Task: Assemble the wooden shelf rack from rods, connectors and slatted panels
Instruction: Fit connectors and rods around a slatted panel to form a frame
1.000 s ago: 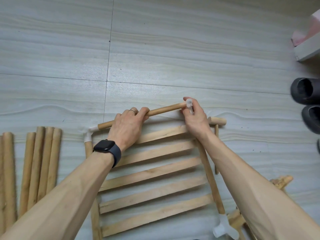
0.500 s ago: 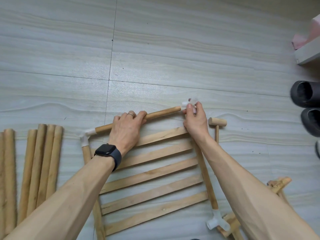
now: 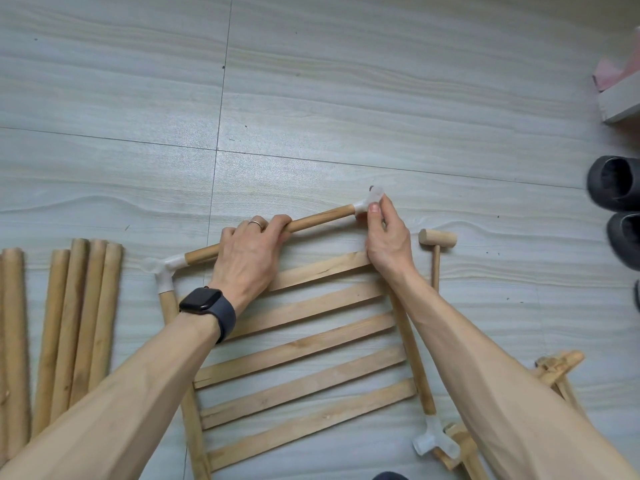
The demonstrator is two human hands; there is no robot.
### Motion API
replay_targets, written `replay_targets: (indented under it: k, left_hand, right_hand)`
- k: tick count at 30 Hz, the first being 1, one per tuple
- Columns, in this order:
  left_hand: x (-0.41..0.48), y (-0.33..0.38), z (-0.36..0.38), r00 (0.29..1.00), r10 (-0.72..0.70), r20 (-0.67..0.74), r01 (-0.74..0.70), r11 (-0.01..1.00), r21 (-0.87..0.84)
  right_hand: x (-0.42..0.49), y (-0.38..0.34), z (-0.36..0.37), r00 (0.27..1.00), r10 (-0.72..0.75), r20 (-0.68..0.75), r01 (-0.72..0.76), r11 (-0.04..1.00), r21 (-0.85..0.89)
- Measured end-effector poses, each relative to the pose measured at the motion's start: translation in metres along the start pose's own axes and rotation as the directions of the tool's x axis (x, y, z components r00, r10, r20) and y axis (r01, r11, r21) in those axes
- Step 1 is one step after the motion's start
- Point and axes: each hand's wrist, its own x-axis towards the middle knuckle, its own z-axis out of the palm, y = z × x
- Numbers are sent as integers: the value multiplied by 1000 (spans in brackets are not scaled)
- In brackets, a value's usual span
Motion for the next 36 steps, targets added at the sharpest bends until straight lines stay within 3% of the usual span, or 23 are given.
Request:
replay_targets:
  k: [5,9,13,15,19,23,30,36]
  left_hand:
    - [0,1,-1,1000,-29,-6,28,999,-21]
    - [-1,0,-1,999,-41,-36,40,999,-16]
    - [-1,-1,-2,999,-25,-23,25,1000,1]
    - [0,-1,-2,1000,-21,-8,22,1000,16]
    - [-3,-6,1,1000,-24,3,24,999,29]
    - [-5,-9,3,998,-58,-13,59,997,45]
    - [-15,-10,3,999,-28,-32,31,995,95]
    - [-28,-2,9,991,-35,-132,54,989,138]
  right_hand:
    - [4,-1,0,991,49,123,-40,997,-71]
    - [-2,-8,3,991,-33,133,46,994,-96]
    - [-4,-9,3,992,-13,128,25,995,-100]
    - [-2,-8,2,987,27,159,-19,999,-50]
    - [-1,-10,-3,951,210,227,-261,938,226]
    - [3,-14,-7,938,239,252,-291,937,194]
    - [-8,-3,-2,965,171,198,-188,980,69]
    - [-21,-2,-7,972,106,208,-107,994,-10]
